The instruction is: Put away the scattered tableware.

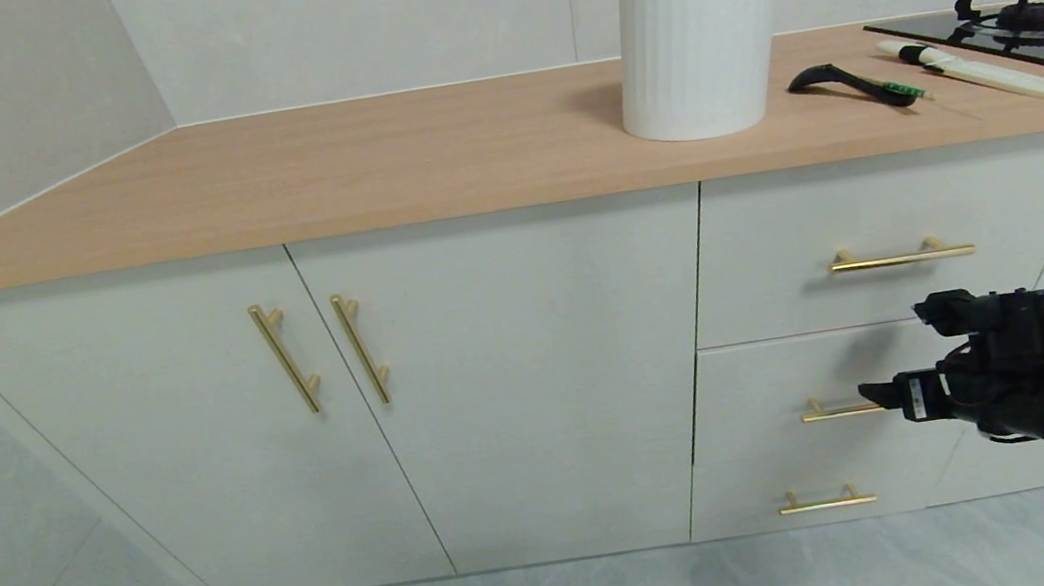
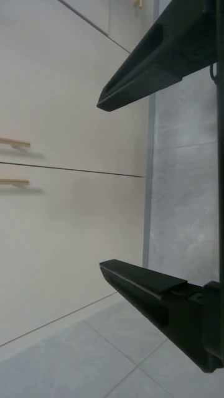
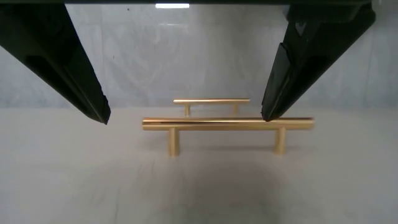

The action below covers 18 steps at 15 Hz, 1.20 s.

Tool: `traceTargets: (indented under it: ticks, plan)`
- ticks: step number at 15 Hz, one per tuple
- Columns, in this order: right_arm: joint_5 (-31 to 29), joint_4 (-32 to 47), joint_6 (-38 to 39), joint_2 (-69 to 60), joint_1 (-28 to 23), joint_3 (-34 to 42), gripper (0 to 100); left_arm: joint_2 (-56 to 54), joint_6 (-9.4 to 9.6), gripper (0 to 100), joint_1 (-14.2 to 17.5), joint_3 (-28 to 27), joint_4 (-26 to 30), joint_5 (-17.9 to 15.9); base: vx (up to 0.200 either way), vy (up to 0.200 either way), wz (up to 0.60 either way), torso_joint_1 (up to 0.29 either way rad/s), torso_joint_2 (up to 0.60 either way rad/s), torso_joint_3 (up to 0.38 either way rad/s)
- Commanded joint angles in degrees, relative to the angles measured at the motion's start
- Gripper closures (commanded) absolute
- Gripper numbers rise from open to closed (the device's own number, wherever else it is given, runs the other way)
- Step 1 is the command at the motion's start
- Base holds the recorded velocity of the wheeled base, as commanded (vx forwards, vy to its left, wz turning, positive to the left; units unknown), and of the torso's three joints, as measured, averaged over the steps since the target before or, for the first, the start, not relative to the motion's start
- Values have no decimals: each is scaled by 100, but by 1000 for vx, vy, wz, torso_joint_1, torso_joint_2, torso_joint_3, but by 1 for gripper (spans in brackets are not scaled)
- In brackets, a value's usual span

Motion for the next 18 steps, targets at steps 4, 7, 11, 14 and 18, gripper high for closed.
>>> traceTargets:
  ticks: [4,7,11,14,18]
  plan:
    - [-38,-499,-19,664,-6,-45,0,7,-1,0,0,2,1,4,0,0,0,0,0,0]
    - [-161,-780,-11,893,-6,-212,0,7,-1,0,0,2,1,4,0,0,0,0,0,0]
    - [-152,-806,7,972,3,-361,0,7,-1,0,0,2,1,4,0,0,0,0,0,0]
    - [-152,-868,7,1077,3,-423,0,7,-1,0,0,2,1,4,0,0,0,0,0,0]
    - [-152,-982,-11,1174,12,-326,0,7,-1,0,0,2,-8,4,0,0,0,0,0,0]
